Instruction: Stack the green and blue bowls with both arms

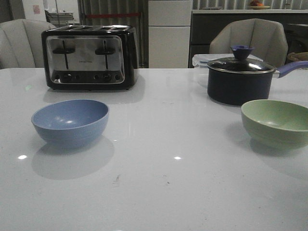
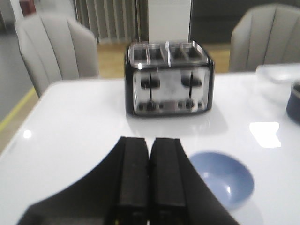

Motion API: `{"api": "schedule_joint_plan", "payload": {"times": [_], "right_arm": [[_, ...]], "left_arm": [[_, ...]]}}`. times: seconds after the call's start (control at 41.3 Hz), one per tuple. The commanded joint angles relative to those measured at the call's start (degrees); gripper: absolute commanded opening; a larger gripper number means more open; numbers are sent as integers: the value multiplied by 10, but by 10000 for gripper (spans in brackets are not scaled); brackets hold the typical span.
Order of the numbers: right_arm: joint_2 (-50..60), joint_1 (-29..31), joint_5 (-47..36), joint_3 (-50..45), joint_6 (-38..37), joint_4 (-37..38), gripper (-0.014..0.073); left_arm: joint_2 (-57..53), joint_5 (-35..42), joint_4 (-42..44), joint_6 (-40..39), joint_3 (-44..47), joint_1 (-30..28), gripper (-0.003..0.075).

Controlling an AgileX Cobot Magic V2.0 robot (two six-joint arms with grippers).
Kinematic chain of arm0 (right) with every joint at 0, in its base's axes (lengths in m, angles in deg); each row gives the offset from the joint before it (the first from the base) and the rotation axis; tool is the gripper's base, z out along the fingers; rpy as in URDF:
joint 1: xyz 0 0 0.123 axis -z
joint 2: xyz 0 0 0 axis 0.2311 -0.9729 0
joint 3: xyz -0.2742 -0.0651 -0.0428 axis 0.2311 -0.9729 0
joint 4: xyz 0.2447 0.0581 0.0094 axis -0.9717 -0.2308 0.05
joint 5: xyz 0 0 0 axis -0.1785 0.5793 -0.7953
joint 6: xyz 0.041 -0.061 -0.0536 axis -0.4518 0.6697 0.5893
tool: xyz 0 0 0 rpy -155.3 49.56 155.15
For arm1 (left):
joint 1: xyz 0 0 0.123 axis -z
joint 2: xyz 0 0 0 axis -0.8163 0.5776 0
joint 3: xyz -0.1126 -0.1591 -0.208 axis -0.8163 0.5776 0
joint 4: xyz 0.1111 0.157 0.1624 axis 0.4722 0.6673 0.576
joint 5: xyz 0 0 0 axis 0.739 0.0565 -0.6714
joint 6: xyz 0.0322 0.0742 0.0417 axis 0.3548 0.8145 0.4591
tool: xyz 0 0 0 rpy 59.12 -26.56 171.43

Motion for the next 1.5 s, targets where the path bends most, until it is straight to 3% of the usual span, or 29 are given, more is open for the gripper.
{"api": "schedule_joint_plan", "payload": {"times": [0.0, 0.339, 0.412, 0.557, 0.63, 1.017, 1.259, 1.477], "right_arm": [[-38, 2, -27, 16, 0, 10, 29], [-139, 2, -9, 16, 0, 10, 43], [-157, 2, -1, 16, 0, 10, 122], [-191, 2, -10, 17, 0, 9, 414], [-209, 2, -13, 19, 0, -1, 507], [-403, 32, 7, 122, 2, -51, 533], [-550, 64, 41, 220, 109, -166, 533], [-661, 64, 40, 293, 115, -187, 533]], "left_arm": [[31, 33, -6, -4, -2, -1, 93], [99, 31, -7, -4, 26, -1, 122], [111, 30, -7, -4, 26, -1, 229], [128, 30, -7, -4, 26, -1, 524], [134, 30, -7, -4, 26, -1, 568], [145, 35, -7, -4, 26, -1, 505], [145, 35, -7, -4, 26, -1, 505], [145, 35, -7, -4, 26, -1, 505]]}}
